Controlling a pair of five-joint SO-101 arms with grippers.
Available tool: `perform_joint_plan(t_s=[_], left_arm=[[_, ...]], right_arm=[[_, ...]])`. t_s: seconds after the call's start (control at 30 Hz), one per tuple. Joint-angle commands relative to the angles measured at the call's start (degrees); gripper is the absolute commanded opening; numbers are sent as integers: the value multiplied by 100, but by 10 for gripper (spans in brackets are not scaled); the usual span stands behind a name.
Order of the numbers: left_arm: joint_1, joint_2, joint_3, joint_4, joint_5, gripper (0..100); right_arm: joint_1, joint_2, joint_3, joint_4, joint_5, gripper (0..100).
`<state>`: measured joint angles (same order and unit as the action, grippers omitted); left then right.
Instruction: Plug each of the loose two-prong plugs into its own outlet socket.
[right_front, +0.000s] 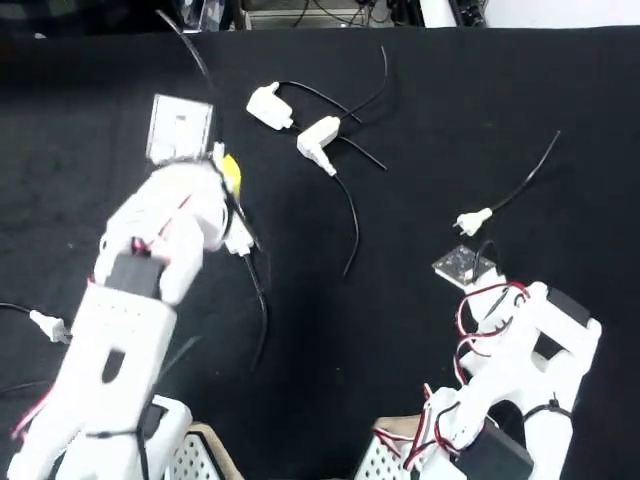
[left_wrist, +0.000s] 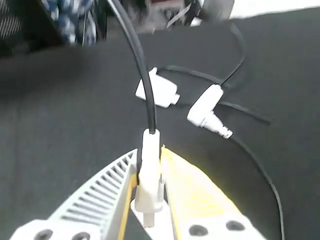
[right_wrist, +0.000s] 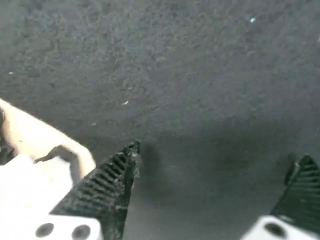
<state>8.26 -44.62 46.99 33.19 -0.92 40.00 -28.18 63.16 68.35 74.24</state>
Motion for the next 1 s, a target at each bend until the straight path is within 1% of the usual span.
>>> perform_joint_plan(t_s=[0.0, 0.1, 0.23, 0.33, 0.4, 0.47, 0.57, 0.63, 0.7, 0.8, 0.87, 0.97], left_arm=[[92, -1169, 655, -809, 97, 29], [48, -2040, 1174, -1213, 105, 29], [-13, -3385, 1868, -1582, 659, 29], [48, -4273, 2492, -1618, 774, 29], [57, -4747, 2879, -1626, 782, 29], [66, -5187, 3213, -1591, 835, 29], [92, -5811, 3670, -1556, 1266, 29], [400, -6040, 3899, -1398, 1327, 29], [708, -5978, 3978, -1213, 1064, 29], [1103, -5943, 4048, -985, 598, 29], [1367, -5943, 4110, -932, 457, 29], [1675, -5943, 4154, -949, 431, 29]], right_arm=[[-132, -92, 4, -519, -545, 431], [-563, -92, 13, -721, -1354, 431], [-1503, -92, -13, -738, -2171, 430], [-2136, -110, -75, -747, -2725, 430], [-2435, -92, -215, -747, -3086, 430], [-2629, -92, -374, -747, -3411, 430], [-2901, -92, -611, -747, -3824, 430], [-3112, -92, -743, -747, -4044, 425], [-3332, -92, -875, -747, -4343, 381], [-3657, -92, -1095, -844, -4870, 257], [-3859, -92, -1138, -1143, -5187, 188], [-4079, -92, -1077, -1618, -5829, 130]])
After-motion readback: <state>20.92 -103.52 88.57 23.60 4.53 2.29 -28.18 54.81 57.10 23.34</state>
